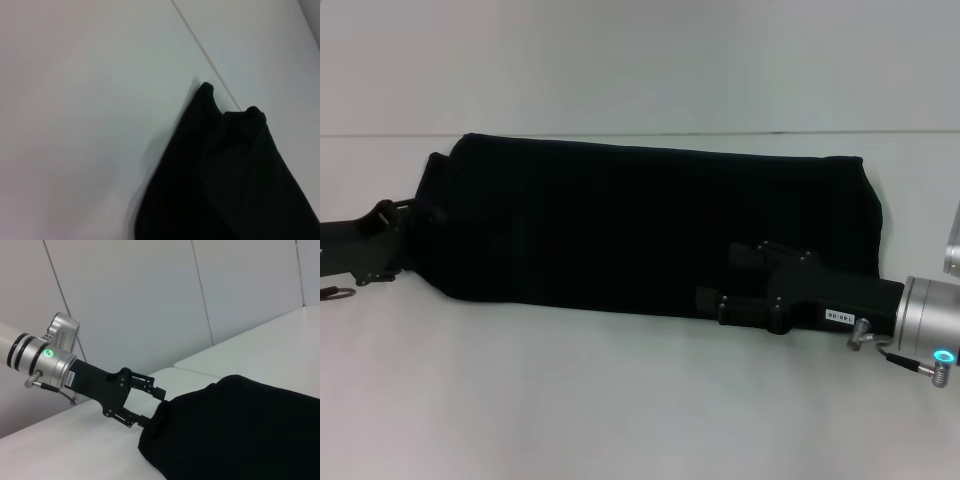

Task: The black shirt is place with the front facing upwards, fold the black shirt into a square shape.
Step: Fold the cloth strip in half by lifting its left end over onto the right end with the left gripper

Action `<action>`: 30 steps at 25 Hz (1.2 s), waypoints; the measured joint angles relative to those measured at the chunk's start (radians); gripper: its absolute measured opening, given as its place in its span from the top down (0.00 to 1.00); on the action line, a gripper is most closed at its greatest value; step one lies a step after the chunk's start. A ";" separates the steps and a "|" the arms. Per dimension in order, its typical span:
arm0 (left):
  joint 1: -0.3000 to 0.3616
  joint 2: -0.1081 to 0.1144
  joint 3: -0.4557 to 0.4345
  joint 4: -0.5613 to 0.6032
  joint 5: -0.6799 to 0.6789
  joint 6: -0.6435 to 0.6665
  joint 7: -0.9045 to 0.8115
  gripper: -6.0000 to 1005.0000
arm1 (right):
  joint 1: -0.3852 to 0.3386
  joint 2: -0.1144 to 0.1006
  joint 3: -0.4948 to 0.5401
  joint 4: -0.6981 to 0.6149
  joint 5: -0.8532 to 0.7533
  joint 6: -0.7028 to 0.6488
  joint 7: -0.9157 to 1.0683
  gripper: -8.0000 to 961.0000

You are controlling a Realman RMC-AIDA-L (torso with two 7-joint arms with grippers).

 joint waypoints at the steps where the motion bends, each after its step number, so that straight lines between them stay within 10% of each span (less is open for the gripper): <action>1: 0.001 0.000 0.002 0.002 -0.001 0.000 0.000 0.15 | 0.000 0.000 0.000 0.000 0.000 0.000 0.000 0.01; 30: 0.104 0.026 -0.046 0.137 -0.079 0.168 0.044 0.15 | 0.003 0.000 0.000 0.000 0.000 0.004 -0.005 0.01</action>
